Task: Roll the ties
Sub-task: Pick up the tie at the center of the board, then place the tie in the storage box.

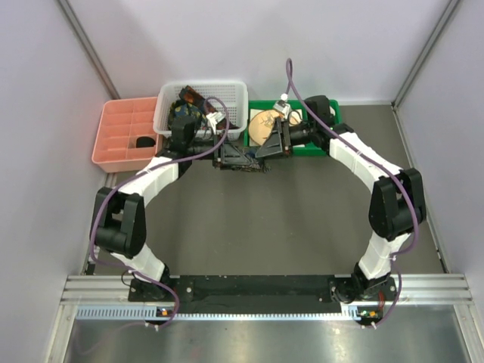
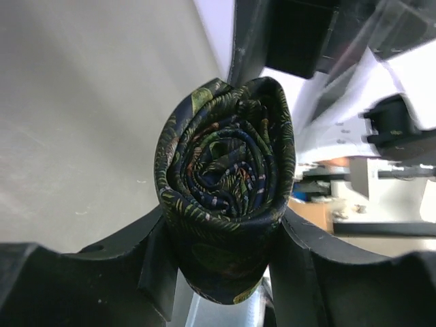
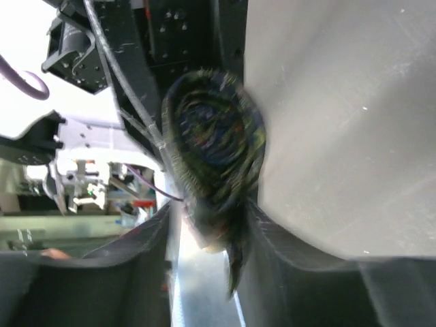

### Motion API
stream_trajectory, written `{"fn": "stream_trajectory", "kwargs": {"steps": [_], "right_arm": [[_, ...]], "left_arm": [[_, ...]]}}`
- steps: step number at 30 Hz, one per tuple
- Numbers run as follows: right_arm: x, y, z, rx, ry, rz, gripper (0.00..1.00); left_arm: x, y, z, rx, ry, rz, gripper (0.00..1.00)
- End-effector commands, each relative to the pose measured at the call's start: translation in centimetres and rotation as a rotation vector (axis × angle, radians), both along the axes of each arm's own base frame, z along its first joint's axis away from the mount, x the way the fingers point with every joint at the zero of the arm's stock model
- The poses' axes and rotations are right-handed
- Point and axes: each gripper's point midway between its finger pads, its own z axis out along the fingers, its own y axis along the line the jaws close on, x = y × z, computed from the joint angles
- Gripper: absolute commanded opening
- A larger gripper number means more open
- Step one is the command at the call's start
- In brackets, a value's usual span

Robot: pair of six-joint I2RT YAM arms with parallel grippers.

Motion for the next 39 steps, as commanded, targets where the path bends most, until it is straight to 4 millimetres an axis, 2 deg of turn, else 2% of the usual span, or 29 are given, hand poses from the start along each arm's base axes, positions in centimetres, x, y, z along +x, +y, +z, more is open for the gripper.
{"fn": "stream_trajectory", "kwargs": {"steps": [1,2,3,4,5,6,8,9,10,11,12,14,17,19,21,22,23,25,26,28,31,33,35,39], "right_arm": [[0.4,0.5,3.0,0.008,-0.123,0.011,0.61],[0.7,0.3,2.9,-0.002,-0.140,0.000,0.68],[1.1,0.0,2.6,-0.021,-0.130,-0.020,0.87],[1.3,-0.2,2.7,-0.028,-0.134,-0.030,0.98],[2.0,-0.8,2.6,-0.039,-0.157,-0.047,0.99],[2.4,-1.1,2.4,-0.059,-0.154,-0.064,0.99],[3.0,-1.8,2.2,-0.076,-0.170,-0.085,0.99],[3.3,-2.1,1.9,-0.093,-0.168,-0.097,0.99],[3.3,-2.2,1.7,-0.099,-0.167,-0.098,0.99],[3.5,-2.3,1.5,-0.106,-0.177,-0.099,0.99],[3.5,-2.4,1.2,-0.115,-0.174,-0.102,0.99],[3.5,-2.5,1.0,-0.116,-0.168,-0.100,0.99],[3.3,-2.5,0.6,-0.118,-0.150,-0.097,0.99],[3.3,-2.6,0.2,-0.115,-0.133,-0.093,0.99],[3.2,-2.7,0.0,-0.113,-0.119,-0.089,0.99],[3.2,-2.8,-0.1,-0.113,-0.116,-0.088,0.99],[3.1,-2.8,-0.2,-0.114,-0.111,-0.086,0.99],[3.1,-2.9,-0.2,-0.114,-0.103,-0.085,0.99],[3.1,-3.1,-0.4,-0.118,-0.099,-0.087,0.99],[3.2,-3.3,-0.5,-0.121,-0.100,-0.088,0.99],[3.3,-3.8,-1.0,-0.131,-0.084,-0.098,0.99],[3.1,-4.0,-1.4,-0.136,-0.067,-0.098,0.99],[2.9,-4.2,-1.7,-0.138,-0.058,-0.098,0.99],[2.8,-4.3,-1.9,-0.141,-0.048,-0.096,0.99]], "left_arm": [[1.2,3.6,0.8,0.142,-0.130,0.079,0.00],[1.9,4.2,1.4,0.173,-0.227,0.075,0.00],[2.6,5.7,0.8,0.220,-0.219,0.111,0.00],[3.0,6.6,0.7,0.253,-0.231,0.124,0.00],[2.9,8.0,0.5,0.312,-0.243,0.123,0.00],[4.1,10.2,-0.2,0.370,-0.242,0.175,0.00],[4.8,13.0,-0.2,0.468,-0.260,0.204,0.00],[6.0,15.8,-0.6,0.515,-0.267,0.259,0.00],[6.6,17.6,-0.8,0.567,-0.270,0.294,0.00],[7.7,19.4,0.1,0.621,-0.327,0.324,0.00],[8.1,22.0,-0.6,0.681,-0.291,0.366,0.00],[9.5,25.5,-0.5,0.822,-0.379,0.391,0.00],[10.9,29.7,-0.9,1.045,-0.507,0.373,0.00],[11.8,31.6,-0.6,1.152,-0.583,0.346,0.00],[13.0,34.2,-1.9,1.285,-0.575,0.323,0.00],[13.7,35.1,-0.9,1.313,-0.569,0.346,0.00],[14.4,36.3,-2.5,1.329,-0.489,0.367,0.00],[15.3,37.3,-1.9,1.333,-0.435,0.430,0.00],[15.4,38.0,-3.3,1.348,-0.352,0.457,0.00],[15.2,38.3,-3.9,1.346,-0.280,0.470,0.00],[14.5,38.9,-6.2,1.334,-0.134,0.499,0.00],[14.4,39.4,-6.4,1.335,-0.083,0.529,0.00],[13.9,39.8,-7.5,1.326,-0.008,0.535,0.00],[14.3,40.2,-8.4,1.328,0.033,0.553,0.00]]}}
